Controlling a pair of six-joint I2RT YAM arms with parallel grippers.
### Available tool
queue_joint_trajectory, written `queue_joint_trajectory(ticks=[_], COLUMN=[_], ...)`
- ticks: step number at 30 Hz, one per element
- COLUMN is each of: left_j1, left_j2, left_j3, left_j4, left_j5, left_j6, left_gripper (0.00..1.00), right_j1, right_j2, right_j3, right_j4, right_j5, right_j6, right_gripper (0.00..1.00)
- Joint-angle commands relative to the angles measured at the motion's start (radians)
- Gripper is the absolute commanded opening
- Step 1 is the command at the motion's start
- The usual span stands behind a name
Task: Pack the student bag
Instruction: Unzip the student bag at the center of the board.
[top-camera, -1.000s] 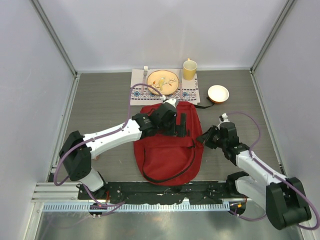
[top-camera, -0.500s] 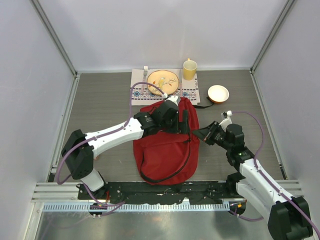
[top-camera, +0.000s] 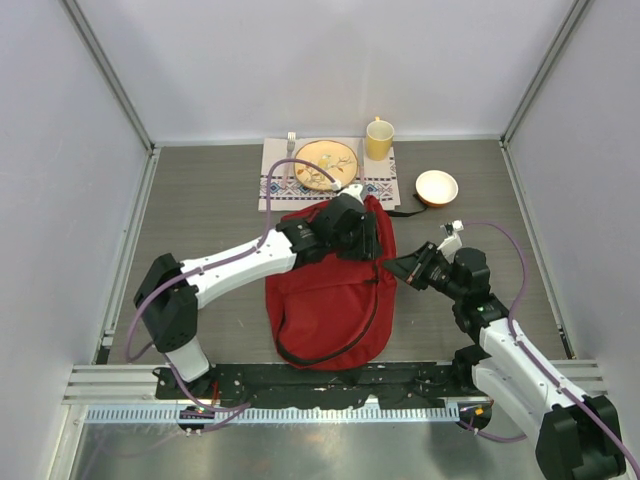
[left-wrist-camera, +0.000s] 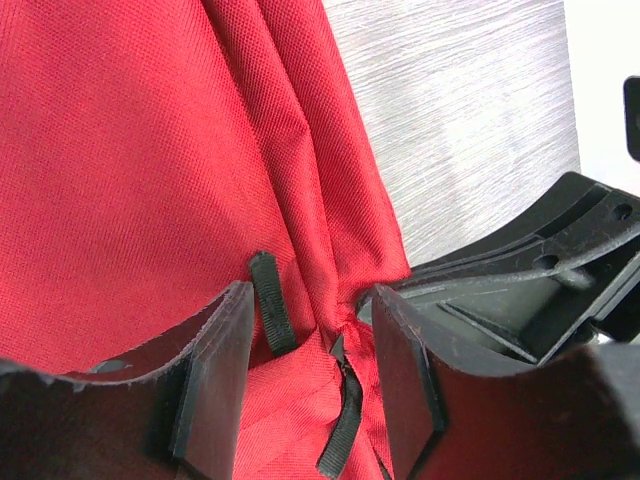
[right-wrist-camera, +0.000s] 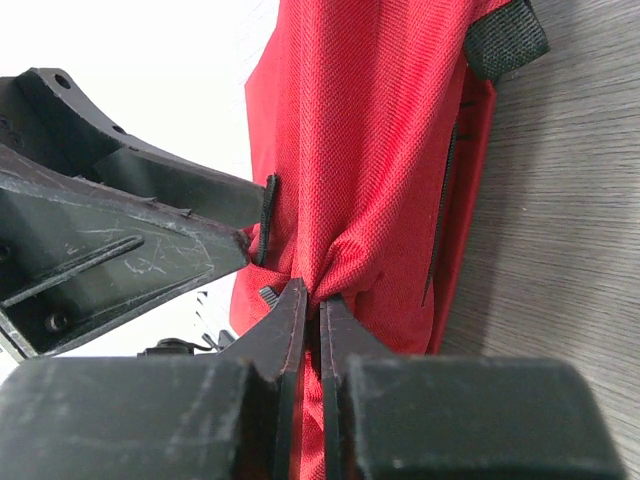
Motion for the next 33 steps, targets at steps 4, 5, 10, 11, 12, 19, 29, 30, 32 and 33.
queue_joint_trajectory(ticks=[4, 5, 10, 11, 12, 19, 29, 30, 32, 33], left_j1=[-0.006, -0.008, -0.011, -0.011, -0.011, -0.012, -0.011, -0.011, -0.011, -0.012], left_j2=[0.039, 0.044, 0.044, 0.045, 0.045, 0.042, 0.051, 0.048, 0.044, 0.039], left_j3=[0.071, 0.072, 0.068, 0.068, 0.069, 0.069, 0.075, 0.072, 0.065, 0.055], left_j4=[-0.027, -0.031, -0.059, -0.065, -0.077, -0.102, -0.114, -0.113, -0.107, -0.105], left_j5=[-0.018, -0.03, -0.064, -0.069, -0.081, -0.096, -0.076, -0.075, -0.076, -0.079], left_j6=[0.012, 0.01, 0.013, 0.018, 0.021, 0.036, 0.058, 0.059, 0.056, 0.056], left_gripper=[0.53, 0.53, 0.47, 0.46, 0.46, 0.37, 0.05, 0.0, 0.0, 0.0], right_j1=[0.002, 0.002, 0.002, 0.003, 0.004, 0.0, 0.0, 0.003, 0.002, 0.003], right_j2=[-0.047, -0.052, -0.064, -0.066, -0.066, -0.066, -0.064, -0.064, -0.059, -0.058], right_j3=[0.059, 0.062, 0.07, 0.07, 0.068, 0.073, 0.073, 0.073, 0.073, 0.073], right_j4=[0.148, 0.148, 0.136, 0.136, 0.136, 0.133, 0.13, 0.122, 0.108, 0.096], right_j5=[-0.067, -0.067, -0.064, -0.063, -0.063, -0.063, -0.05, -0.046, -0.037, -0.026], right_j6=[-0.001, -0.002, -0.007, -0.007, -0.007, -0.009, -0.013, -0.015, -0.025, -0.029], right_gripper=[0.01, 0.01, 0.01, 0.01, 0.01, 0.01, 0.01, 0.01, 0.01, 0.01])
